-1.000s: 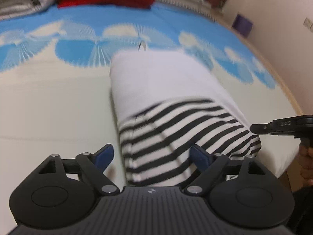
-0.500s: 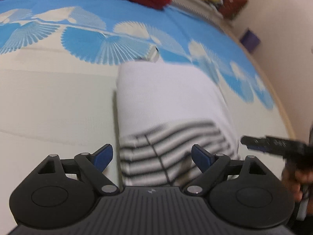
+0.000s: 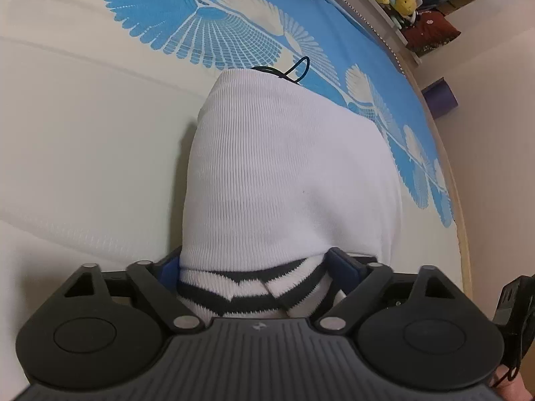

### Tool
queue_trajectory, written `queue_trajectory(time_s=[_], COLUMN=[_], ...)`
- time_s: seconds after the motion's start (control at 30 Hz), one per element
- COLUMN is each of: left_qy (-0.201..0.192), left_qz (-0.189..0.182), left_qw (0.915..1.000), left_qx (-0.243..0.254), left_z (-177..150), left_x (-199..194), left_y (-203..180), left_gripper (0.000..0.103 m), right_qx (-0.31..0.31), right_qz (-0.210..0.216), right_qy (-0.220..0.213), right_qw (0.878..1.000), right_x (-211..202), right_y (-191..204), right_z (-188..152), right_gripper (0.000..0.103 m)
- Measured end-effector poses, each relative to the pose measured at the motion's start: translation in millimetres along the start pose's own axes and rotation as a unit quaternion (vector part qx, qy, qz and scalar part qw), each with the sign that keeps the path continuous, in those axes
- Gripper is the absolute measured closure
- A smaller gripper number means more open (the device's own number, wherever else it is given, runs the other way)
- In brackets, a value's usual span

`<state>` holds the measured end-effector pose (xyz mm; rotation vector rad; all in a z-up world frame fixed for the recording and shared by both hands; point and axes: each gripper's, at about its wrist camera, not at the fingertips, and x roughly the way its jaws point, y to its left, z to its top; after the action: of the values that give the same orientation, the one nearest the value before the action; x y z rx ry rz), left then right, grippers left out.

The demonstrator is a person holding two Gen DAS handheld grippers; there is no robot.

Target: Fold small clothes

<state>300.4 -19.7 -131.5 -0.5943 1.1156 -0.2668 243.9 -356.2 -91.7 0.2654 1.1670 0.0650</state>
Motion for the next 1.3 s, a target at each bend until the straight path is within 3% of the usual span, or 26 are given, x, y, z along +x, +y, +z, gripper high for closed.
queue_trajectory(time_s=[0.07, 0.13, 0.17, 0.3, 0.43, 0.53, 0.7, 0.8, 0.87, 0.93, 0.97, 1.1, 1.2, 1.3], left_qy=[-0.019, -0.053, -0.07, -0.138, -0.164, -0.189, -0.159, -0.099, -0.055, -0.07, -0.077, -0.113, -0.123, -0.108], left_qz=[0.004, 0.002, 0.001, 0.025, 0.087, 0.159, 0.121, 0.144, 0.197, 0.243, 0.247, 0.222, 0.216, 0.221], left_qw=[0.9994, 0.9967, 0.995, 0.9853, 0.98, 0.9667, 0.9729, 0.968, 0.9526, 0.9269, 0.9222, 0.9241, 0.9245, 0.93], left_qx=[0.027, 0.061, 0.072, 0.097, 0.072, 0.067, 0.117, 0.18, 0.226, 0.277, 0.288, 0.29, 0.289, 0.273], left_z=[2.9, 7.0, 9.7, 28.2, 50.6, 54.3, 43.0, 27.0, 12.3, -2.5, -6.6, -10.6, -12.3, -10.8], left_x=[-4.0, -18.0, -27.1, -61.8, -81.5, -95.0, -104.4, -78.7, -48.0, -38.8, -40.5, -71.2, -91.0, -96.0], left_y=[-7.4, -20.6, -25.8, -35.8, -15.8, -4.1, -16.7, -25.8, -24.4, -34.1, -37.9, -45.7, -42.3, -32.9], left_gripper=[0.045, 0.059, 0.06, 0.06, 0.05, 0.048, 0.048, 0.048, 0.045, 0.033, 0.034, 0.034, 0.034, 0.034], right_qx=[-0.005, -0.023, -0.021, 0.01, 0.012, 0.001, -0.012, 0.001, -0.004, -0.009, -0.01, 0.005, 0.003, -0.003], right_qz=[0.011, 0.011, 0.016, 0.057, 0.099, 0.104, 0.079, 0.064, 0.053, 0.042, 0.033, -0.006, 0.001, 0.01], right_qy=[0.002, -0.006, -0.01, -0.049, -0.09, -0.092, -0.084, -0.07, -0.068, -0.064, -0.061, -0.053, -0.071, -0.1], right_qw=[1.0, 1.0, 1.0, 0.997, 0.991, 0.99, 0.993, 0.996, 0.996, 0.997, 0.998, 0.999, 0.997, 0.995], right_x=[2.5, 2.9, 2.3, -4.3, -8.8, -1.5, 10.5, 13.3, 13.8, 13.9, 14.5, 16.9, 6.4, -9.7], right_y=[5.4, 13.9, 17.0, 29.7, 57.8, 79.1, 92.7, 90.2, 91.7, 93.5, 93.6, 84.8, 84.1, 86.3], right_z=[0.7, 3.4, 5.1, 16.8, 29.5, 35.7, 40.2, 39.1, 37.9, 36.3, 35.4, 36.5, 37.2, 34.3], right_gripper=[0.091, 0.096, 0.097, 0.098, 0.098, 0.098, 0.099, 0.099, 0.099, 0.099, 0.101, 0.103, 0.102, 0.1])
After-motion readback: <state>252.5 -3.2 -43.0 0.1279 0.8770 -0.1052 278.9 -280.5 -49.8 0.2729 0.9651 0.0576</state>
